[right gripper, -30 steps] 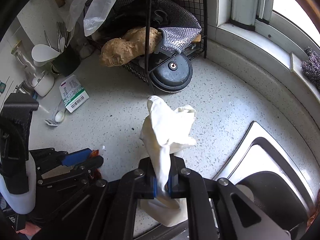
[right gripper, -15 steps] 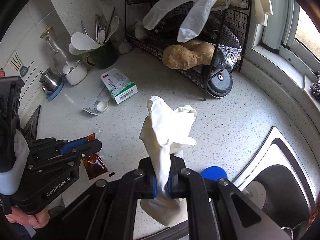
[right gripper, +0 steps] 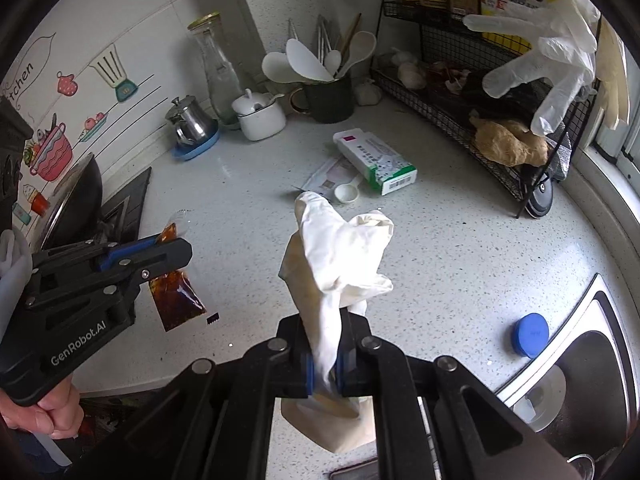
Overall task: Collect trash
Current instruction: 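Carry the sauce packet and glove down toward the red basin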
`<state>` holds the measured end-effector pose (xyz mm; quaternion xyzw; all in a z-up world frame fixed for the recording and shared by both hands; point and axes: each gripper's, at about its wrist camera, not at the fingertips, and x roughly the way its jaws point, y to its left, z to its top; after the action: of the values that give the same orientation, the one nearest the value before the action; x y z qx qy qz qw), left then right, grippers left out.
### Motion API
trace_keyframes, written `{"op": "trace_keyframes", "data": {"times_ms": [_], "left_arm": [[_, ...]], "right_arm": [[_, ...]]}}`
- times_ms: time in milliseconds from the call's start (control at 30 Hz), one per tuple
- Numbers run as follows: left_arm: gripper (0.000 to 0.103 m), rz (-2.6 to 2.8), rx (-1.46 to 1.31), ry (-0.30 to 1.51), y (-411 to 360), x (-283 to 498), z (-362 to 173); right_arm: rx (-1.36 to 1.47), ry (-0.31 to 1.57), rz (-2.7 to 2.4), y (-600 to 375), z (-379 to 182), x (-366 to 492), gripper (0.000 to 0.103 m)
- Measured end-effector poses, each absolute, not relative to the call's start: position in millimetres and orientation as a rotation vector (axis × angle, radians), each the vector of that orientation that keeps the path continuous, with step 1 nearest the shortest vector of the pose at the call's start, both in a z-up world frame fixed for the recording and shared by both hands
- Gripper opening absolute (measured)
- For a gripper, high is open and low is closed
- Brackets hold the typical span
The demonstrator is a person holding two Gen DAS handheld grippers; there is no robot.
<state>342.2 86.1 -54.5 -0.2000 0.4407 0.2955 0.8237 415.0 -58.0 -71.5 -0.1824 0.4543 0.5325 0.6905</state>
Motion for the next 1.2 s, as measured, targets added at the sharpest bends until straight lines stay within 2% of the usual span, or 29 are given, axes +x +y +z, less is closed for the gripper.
{"op": "trace_keyframes", "data": {"times_ms": [367,667,867,1200], "left_arm": [[0.009,0.669,-0.44,0.902,51,208,-45],[0.009,0.686,-0.498,0.932,14,121,-68],[0.009,0.692,-0.538,0.981,-10,86,-105],[0.009,0.679,-0.699,1.034,-35,49,-201]], "right_arm": [[-0.465,0.995,1.276,-77,-62,305,0.006],[-0.525,1.035,1.296,-97,-80,237,0.006],[-0.585,1.055,1.268,-106,-115,211,0.006],[-0.659,1.17,1.248,-124,-197,184,0.006]]}}
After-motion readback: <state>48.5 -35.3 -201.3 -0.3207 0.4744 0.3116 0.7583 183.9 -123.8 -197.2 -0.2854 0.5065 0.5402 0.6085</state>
